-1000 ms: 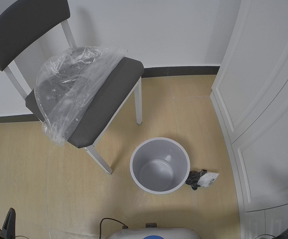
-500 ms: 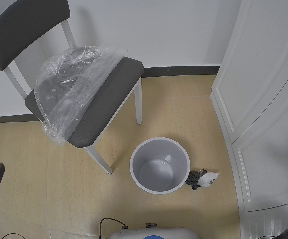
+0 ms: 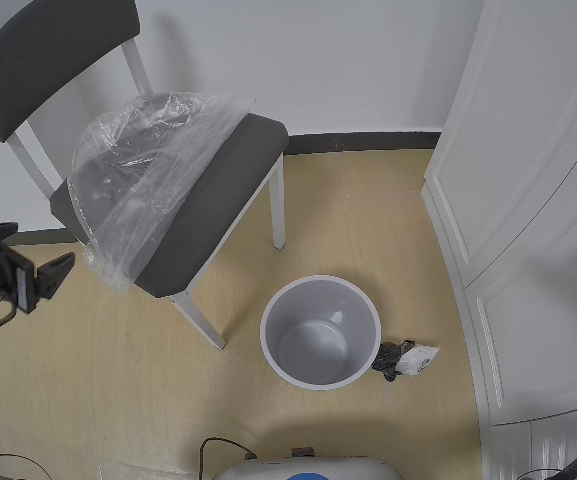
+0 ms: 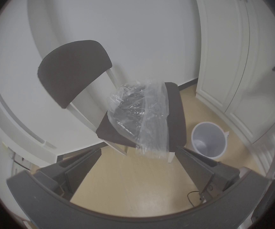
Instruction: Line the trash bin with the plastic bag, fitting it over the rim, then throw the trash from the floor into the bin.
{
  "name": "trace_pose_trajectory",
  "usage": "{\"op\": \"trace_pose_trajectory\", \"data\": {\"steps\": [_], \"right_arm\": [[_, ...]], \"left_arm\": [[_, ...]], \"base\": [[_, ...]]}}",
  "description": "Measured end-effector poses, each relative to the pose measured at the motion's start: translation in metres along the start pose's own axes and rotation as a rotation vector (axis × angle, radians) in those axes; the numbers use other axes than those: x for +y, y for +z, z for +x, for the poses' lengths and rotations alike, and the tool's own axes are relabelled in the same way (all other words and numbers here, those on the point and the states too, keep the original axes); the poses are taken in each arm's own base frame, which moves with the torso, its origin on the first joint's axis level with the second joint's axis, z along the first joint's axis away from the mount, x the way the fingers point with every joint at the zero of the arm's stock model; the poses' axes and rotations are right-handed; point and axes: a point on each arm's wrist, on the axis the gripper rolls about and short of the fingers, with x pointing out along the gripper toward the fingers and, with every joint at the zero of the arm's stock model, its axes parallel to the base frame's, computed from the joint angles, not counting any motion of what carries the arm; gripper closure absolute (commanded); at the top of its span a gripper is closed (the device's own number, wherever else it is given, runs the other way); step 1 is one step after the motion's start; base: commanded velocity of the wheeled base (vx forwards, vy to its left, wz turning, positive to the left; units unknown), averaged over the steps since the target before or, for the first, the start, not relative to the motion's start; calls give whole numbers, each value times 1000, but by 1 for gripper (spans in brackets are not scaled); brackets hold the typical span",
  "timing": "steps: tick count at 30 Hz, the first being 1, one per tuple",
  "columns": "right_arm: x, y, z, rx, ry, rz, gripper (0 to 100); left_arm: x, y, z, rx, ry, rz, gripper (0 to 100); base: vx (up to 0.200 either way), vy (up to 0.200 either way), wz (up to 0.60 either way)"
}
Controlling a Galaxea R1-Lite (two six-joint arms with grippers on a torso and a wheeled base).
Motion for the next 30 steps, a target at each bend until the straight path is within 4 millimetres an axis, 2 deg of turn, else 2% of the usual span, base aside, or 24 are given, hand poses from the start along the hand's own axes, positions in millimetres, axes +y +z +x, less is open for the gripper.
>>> {"op": "trace_pose_trajectory", "data": {"steps": [5,10,22,30], "right_arm": [[1,5,10,8,6,49,0],[2,6,16,20,16,65,0],[3,1,21,56,28,62,0],[3,0,20,59,30,61,0]], "left_arm": [[-23,27,31,42,38,73,0],[-45,34,54,91,47,164,0],[-77,17,95,227,50,289,0],[-82,7,112,305,126,375,0]], "base": [[0,0,0],[0,0,0],[0,0,0],[0,0,0]]}}
